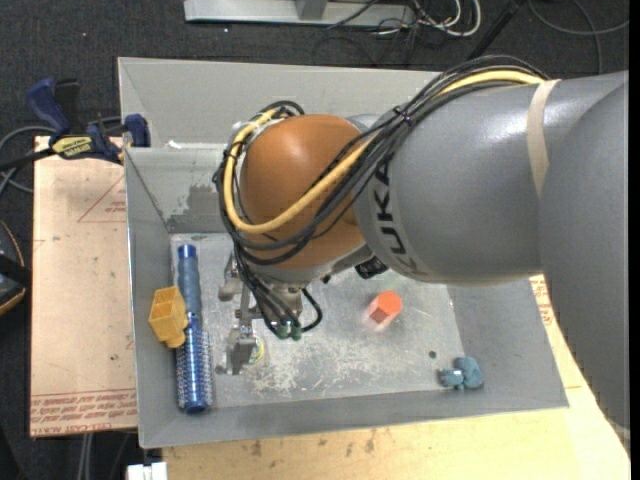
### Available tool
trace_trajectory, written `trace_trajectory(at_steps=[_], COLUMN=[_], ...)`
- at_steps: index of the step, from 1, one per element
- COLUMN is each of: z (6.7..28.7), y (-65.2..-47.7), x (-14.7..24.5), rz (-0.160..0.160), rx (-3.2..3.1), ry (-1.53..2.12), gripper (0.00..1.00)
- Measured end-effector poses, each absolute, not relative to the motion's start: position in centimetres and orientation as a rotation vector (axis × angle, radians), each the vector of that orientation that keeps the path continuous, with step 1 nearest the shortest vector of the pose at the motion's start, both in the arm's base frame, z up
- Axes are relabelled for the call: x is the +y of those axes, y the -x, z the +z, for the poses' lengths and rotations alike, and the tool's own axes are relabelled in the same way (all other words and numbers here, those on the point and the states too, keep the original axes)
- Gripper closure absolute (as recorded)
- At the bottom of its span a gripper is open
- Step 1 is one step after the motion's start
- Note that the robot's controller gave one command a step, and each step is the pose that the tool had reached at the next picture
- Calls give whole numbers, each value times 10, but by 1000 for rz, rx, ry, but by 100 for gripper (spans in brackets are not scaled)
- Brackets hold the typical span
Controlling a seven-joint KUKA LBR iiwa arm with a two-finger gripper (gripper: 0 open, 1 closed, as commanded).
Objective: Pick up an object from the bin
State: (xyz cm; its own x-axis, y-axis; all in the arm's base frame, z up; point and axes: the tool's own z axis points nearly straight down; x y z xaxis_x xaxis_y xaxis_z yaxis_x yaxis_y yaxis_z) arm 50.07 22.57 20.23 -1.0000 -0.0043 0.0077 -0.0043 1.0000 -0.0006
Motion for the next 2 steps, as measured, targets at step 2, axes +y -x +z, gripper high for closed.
trace_trajectory(at_steps=[2], z=[125], y=[-486], x=[249], rz=[-3], rx=[-2493], ry=[-1911], gripper=[0])
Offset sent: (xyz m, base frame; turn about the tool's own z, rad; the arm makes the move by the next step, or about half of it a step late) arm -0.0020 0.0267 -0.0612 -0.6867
